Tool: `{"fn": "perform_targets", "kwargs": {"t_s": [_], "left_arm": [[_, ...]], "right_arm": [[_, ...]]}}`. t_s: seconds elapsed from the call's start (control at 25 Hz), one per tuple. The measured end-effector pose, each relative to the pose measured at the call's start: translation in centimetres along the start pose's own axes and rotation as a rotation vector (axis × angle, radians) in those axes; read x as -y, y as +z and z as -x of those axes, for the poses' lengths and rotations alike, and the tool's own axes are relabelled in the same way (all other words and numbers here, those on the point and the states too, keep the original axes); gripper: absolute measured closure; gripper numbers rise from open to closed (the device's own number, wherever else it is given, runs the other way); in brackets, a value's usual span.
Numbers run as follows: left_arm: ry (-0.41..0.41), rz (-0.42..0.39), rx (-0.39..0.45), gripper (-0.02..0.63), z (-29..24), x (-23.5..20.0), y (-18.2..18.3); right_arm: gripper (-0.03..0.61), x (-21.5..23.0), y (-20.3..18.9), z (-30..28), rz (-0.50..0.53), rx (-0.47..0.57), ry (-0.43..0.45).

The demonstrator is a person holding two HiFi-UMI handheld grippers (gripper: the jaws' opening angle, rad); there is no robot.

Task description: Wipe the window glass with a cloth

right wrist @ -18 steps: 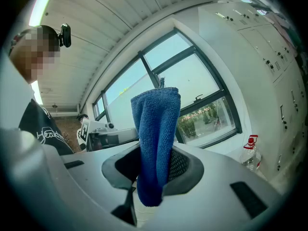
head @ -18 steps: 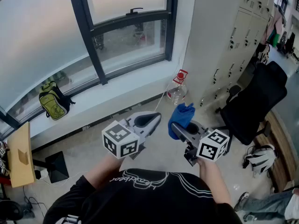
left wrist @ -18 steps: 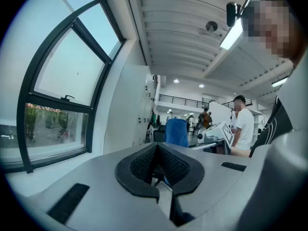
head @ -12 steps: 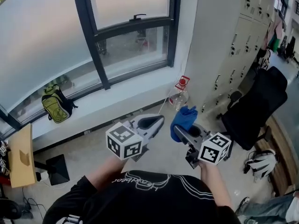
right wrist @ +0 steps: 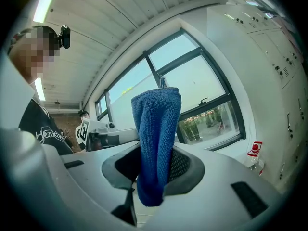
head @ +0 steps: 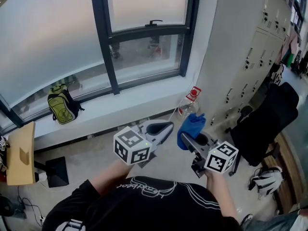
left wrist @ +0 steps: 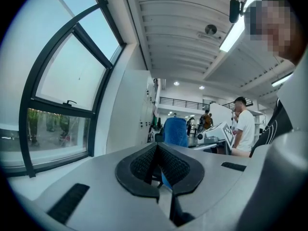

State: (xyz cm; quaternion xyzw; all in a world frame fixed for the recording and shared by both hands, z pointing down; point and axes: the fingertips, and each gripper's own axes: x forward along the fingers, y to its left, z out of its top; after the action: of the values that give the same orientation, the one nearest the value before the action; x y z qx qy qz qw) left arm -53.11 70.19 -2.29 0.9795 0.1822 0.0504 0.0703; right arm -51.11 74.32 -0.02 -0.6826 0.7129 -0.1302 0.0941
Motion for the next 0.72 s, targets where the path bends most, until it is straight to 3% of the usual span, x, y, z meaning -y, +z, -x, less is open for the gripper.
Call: {"fn": "perform_targets", "kwargs": {"t_s": [0.16, 0.4, 0.72], "left_arm": [[0.005, 0.022, -0.019, 0.611, -1.1, -1.4, -1.2], [0.022, 0.029, -0.044, 0.611, -5.6, -6.5, -2.1], [0.111, 0.111, -0.070, 0.611, -16.6, -21.5, -3.8]], "right_arm": [[0.485, 1.7, -1.1, -0.7, -0.030, -0.009, 0.000], [0.485, 8.5, -1.0, -3.9, -0.069, -0.010, 0.009], [0.485, 25.8, 0.0, -12.1, -0.123, -0.063, 0.014]]}}
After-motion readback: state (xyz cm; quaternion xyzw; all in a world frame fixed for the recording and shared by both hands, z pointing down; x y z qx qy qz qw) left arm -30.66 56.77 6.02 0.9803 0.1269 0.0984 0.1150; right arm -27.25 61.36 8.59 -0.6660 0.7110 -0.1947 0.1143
